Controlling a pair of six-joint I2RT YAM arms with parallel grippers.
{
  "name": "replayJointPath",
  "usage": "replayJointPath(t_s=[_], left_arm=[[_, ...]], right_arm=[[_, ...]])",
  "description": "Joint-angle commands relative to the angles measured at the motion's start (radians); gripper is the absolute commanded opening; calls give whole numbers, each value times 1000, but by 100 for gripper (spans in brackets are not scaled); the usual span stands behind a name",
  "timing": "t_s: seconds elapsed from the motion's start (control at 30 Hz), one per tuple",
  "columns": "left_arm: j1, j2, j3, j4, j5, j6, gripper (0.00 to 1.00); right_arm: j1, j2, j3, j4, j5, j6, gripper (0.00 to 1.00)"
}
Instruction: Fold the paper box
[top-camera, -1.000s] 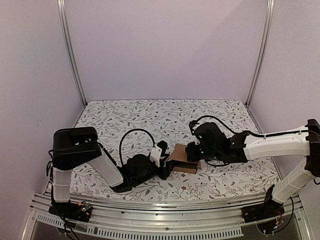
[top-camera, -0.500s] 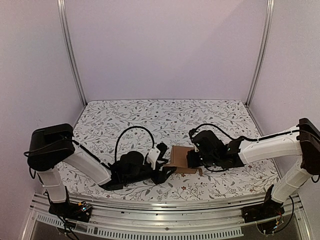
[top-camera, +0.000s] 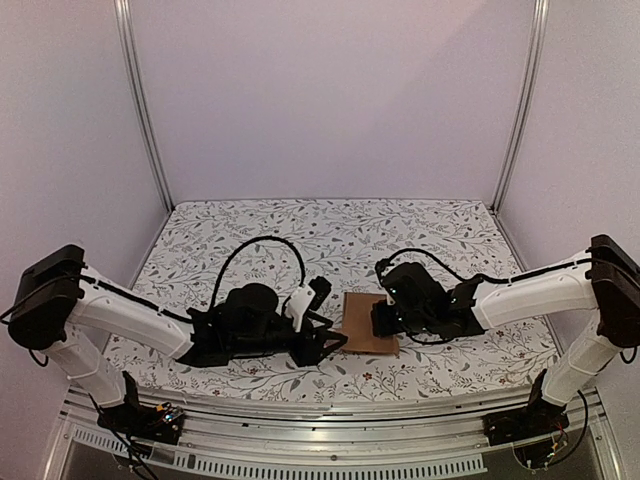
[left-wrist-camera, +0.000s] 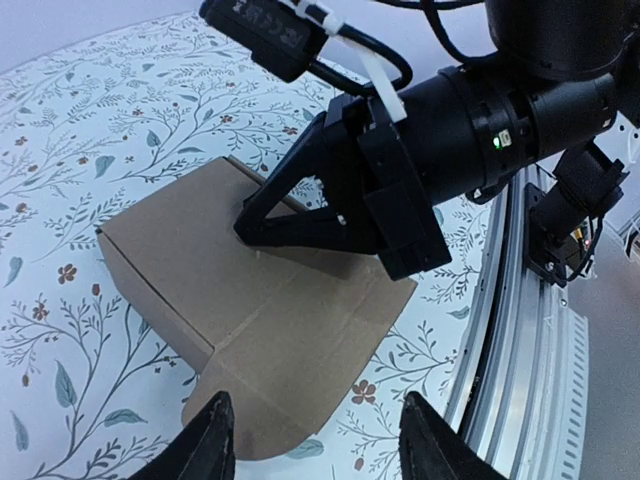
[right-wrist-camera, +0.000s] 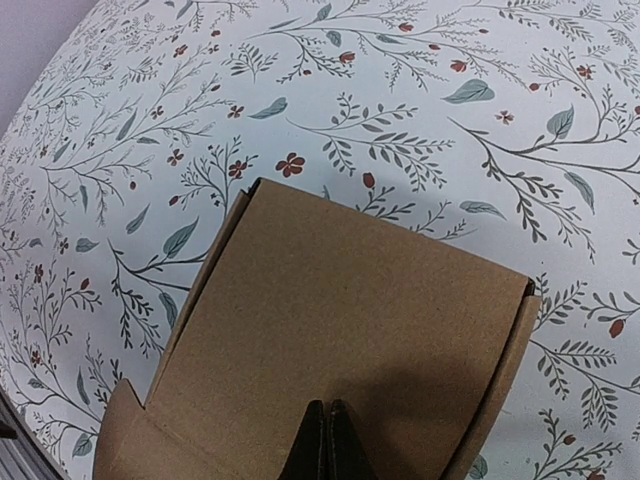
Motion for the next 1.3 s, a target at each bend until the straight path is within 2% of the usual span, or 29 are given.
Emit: replayJointPath(t_s=[0.0, 0.07, 0.17, 0.27, 0.33, 0.53, 0.6, 0.8, 1.1, 1.2, 1.27], left_arm=[[42, 23, 142, -249, 63, -21, 53], [71, 42, 178, -270, 95, -35, 51], [98, 70, 232, -324, 109, -46, 50], [122, 107, 318, -450, 118, -46, 49], [131, 117, 339, -476, 115, -39, 49], [179, 205, 448, -633, 117, -38, 52], [193, 228, 467, -649, 144, -48, 56], [246, 279, 489, -631, 234, -93, 66], [305, 329, 510, -542, 392, -177, 67], [309, 344, 527, -543, 419, -187, 67], [312, 354, 536, -548, 425, -195, 67]], right_arm=[[0, -17, -38, -74, 11, -22, 0], [-1, -62, -41, -93, 22, -27, 0], [-2, -133, -40, -139, 42, -39, 11], [-1, -194, -41, -188, 71, -51, 23], [-2, -240, -45, -217, 89, -61, 28], [-9, -290, -65, -246, 126, -69, 63], [-29, -281, -62, -239, 107, -68, 67], [-98, -180, -19, -217, -28, -69, 68], [-165, -105, -12, -143, -173, 17, 69], [-176, -87, -14, -113, -224, 49, 65], [-186, -73, -18, -99, -243, 71, 58]])
